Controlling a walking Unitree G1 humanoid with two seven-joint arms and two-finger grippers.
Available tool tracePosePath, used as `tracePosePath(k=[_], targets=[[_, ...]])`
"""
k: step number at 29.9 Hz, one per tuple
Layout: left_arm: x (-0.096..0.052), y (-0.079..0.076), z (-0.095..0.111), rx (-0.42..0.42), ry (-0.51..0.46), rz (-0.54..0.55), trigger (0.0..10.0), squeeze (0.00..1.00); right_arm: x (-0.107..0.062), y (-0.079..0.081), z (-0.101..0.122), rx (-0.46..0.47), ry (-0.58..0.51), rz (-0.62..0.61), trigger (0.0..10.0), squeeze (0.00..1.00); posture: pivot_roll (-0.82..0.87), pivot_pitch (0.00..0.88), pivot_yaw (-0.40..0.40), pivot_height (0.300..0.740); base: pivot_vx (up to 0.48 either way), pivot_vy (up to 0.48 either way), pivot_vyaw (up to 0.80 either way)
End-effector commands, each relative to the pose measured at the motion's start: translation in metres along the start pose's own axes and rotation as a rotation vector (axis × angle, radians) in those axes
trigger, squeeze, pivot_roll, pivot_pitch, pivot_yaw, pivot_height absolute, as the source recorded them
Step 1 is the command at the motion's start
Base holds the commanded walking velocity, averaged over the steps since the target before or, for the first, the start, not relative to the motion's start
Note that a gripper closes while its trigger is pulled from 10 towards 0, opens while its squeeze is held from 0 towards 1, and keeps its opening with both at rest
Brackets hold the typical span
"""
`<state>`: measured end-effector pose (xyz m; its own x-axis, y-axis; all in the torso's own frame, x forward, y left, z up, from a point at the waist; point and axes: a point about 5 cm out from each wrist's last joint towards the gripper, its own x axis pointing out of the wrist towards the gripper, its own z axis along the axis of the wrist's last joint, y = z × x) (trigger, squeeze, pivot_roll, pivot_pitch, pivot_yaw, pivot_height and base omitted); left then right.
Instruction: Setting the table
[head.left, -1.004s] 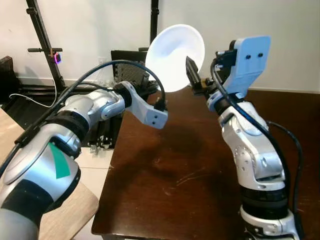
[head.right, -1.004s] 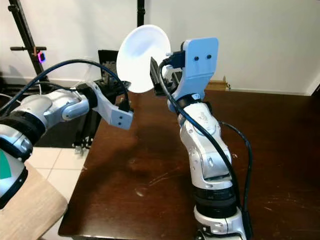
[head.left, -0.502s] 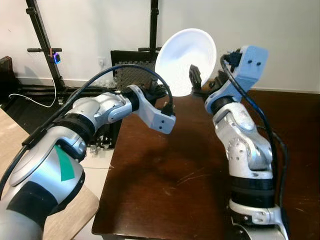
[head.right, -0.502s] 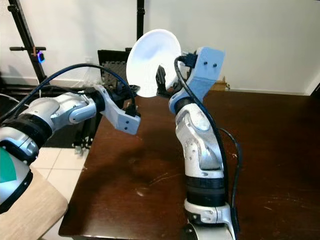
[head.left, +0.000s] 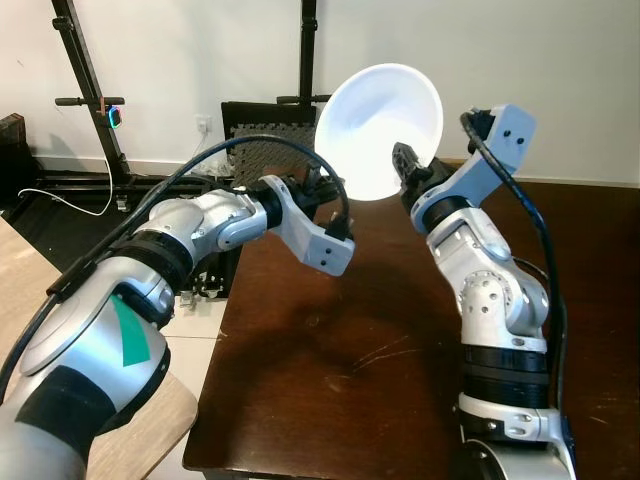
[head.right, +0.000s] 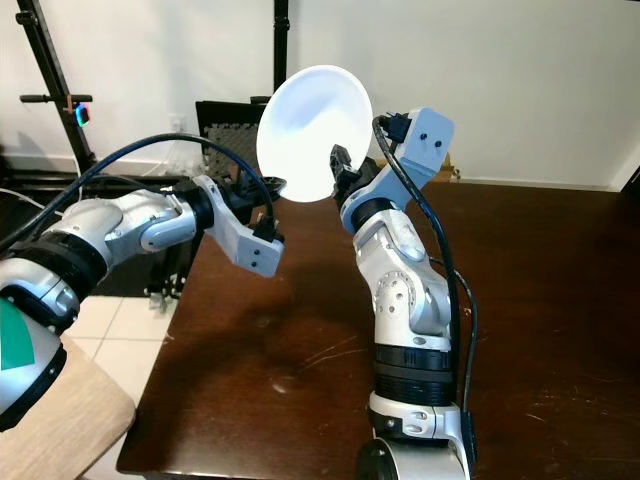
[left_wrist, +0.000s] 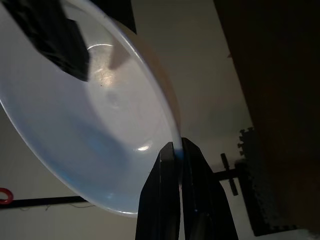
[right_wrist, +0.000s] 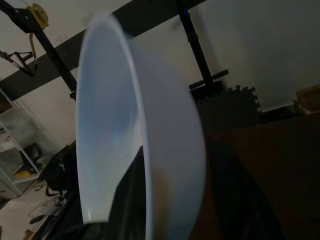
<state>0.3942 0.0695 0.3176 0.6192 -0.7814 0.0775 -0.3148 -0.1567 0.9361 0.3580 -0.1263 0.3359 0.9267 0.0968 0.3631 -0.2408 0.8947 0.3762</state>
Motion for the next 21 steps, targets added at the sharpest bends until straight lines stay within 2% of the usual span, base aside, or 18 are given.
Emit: tracePosePath(k=[1,10,11,12,13,15,16,17,21], targets=[[0.001,0.0,0.003,0.004,-0.015,0.0,10.0,0.0,-0.004,-0.009,0.001,0.001,-0.004,-0.032,0.0,0.0,0.02,0.014,0.023,0.74,0.0,0.0,0.0],[0.003,0.004,0.006,0.002,-0.025,0.07,10.0,0.0,-0.007,-0.008,-0.001,0.006,0.002,-0.024,0.0,0.0,0.02,0.018,0.022,0.74,0.0,0.0,0.0],[0.002,0.006,0.008,-0.045,-0.038,0.092,10.0,1.0,-0.007,-0.006,-0.003,0.007,0.009,-0.008,0.0,0.0,0.02,0.018,0.022,0.74,0.0,0.0,0.0],[0.002,0.006,0.008,-0.045,-0.038,0.092,10.0,1.0,-0.007,-0.006,-0.003,0.007,0.009,-0.008,0.0,0.0,0.02,0.018,0.022,0.74,0.0,0.0,0.0],[0.002,0.009,0.009,-0.062,-0.05,0.11,10.0,1.0,-0.008,-0.005,-0.003,-0.002,0.012,-0.001,10.0,0.0,0.03,0.02,0.022,0.74,0.0,0.0,0.0],[0.001,0.008,0.01,-0.076,-0.061,0.109,10.0,1.0,-0.008,-0.004,-0.003,-0.004,0.007,0.004,10.0,0.0,0.03,0.02,0.022,0.74,0.0,0.0,0.0],[0.0,0.007,0.013,-0.126,-0.086,0.102,10.0,0.56,-0.009,-0.004,-0.003,-0.009,0.0,0.004,10.0,0.0,0.03,0.02,0.022,0.74,0.0,0.0,0.0],[-0.002,0.006,0.014,-0.151,-0.103,0.099,10.0,0.0,-0.009,-0.004,-0.002,-0.01,-0.008,-0.001,10.0,0.0,0.03,0.021,0.026,0.74,0.0,0.0,0.0],[-0.01,0.006,0.017,-0.193,-0.153,0.12,10.0,0.0,-0.011,-0.006,-0.001,-0.032,-0.025,-0.018,10.0,0.0,0.03,0.025,0.03,0.74,0.0,0.0,0.0]])
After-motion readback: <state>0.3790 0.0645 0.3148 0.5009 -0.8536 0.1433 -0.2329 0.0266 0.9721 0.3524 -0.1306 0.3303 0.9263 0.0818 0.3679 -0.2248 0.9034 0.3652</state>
